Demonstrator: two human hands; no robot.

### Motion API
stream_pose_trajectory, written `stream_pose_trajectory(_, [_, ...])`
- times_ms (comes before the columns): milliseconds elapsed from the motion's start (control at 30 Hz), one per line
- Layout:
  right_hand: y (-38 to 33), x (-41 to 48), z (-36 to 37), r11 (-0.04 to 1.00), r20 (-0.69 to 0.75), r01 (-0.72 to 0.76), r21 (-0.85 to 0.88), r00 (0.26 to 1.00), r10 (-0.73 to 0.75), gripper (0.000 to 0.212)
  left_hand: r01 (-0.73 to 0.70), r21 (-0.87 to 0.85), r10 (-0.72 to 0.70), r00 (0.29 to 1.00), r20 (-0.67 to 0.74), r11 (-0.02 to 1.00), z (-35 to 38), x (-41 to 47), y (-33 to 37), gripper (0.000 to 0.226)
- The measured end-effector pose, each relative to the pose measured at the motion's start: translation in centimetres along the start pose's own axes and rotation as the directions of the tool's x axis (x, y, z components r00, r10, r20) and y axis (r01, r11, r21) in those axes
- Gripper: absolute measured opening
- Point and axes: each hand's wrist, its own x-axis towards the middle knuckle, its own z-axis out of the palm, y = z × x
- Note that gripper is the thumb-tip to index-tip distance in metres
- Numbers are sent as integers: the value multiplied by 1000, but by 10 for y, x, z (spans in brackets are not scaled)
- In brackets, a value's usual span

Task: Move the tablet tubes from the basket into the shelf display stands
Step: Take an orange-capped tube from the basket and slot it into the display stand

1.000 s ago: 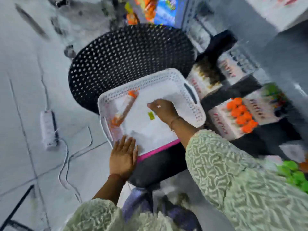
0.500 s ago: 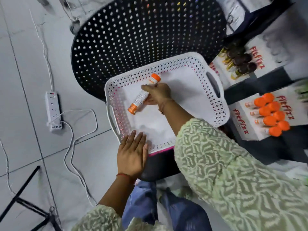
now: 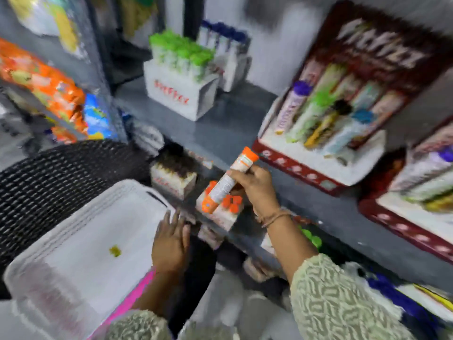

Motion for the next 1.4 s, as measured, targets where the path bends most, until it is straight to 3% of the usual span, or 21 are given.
stream_pose_trajectory(100, [-17,-6,-62,996,-153,58,-66,986,-67,17,-239,-19,239,971,-11,971,6,39,69,56])
stream_pose_trajectory(200, [-34,-19,-122,993,-294,112,-45,948,-120,16,-360,-47,361,932,15,932,16,45,129,55])
stream_pose_trajectory(300, [-53,-19,-151,988,-265,135,-72,953,-150,19,-301,-87,304,952,24,950,23,40,140,56])
stream_pose_trajectory(433, [-85,-26,-199,990,-229,126,-67,964,-138,20,-478,-87,476,878,-46,874,35,34,162,46])
stream_pose_trajectory(600, [-129,-21,-233,938,-92,138,-317,980,-175,68,-567,-138,577,815,49,812,49,58,202,38])
stream_pose_trajectory(733, [-149,-5,-240,846,-143,110,-522,966,-214,44,-579,-92,586,799,131,810,55,66,205,38])
stream_pose_trajectory(833, [-155,5,-243,691,-183,93,-717,931,-315,47,-615,-60,616,774,149,786,56,67,201,39])
stream_pose_trajectory(1000, [-158,14,-247,797,-152,64,-601,970,-192,26,-647,-39,643,746,173,761,56,69,197,41])
stream_pose_trajectory(1133, [-173,15,-247,847,-97,-64,-527,995,15,36,-659,-31,654,738,167,752,58,69,196,41])
stream_pose_trajectory(1267, [-173,17,-240,819,-112,-58,-570,994,-8,19,-654,-37,651,743,152,755,58,69,196,41])
stream_pose_trajectory(1400, [-160,24,-237,750,-197,-40,-660,973,-121,25,-660,-21,654,739,162,751,58,70,195,43])
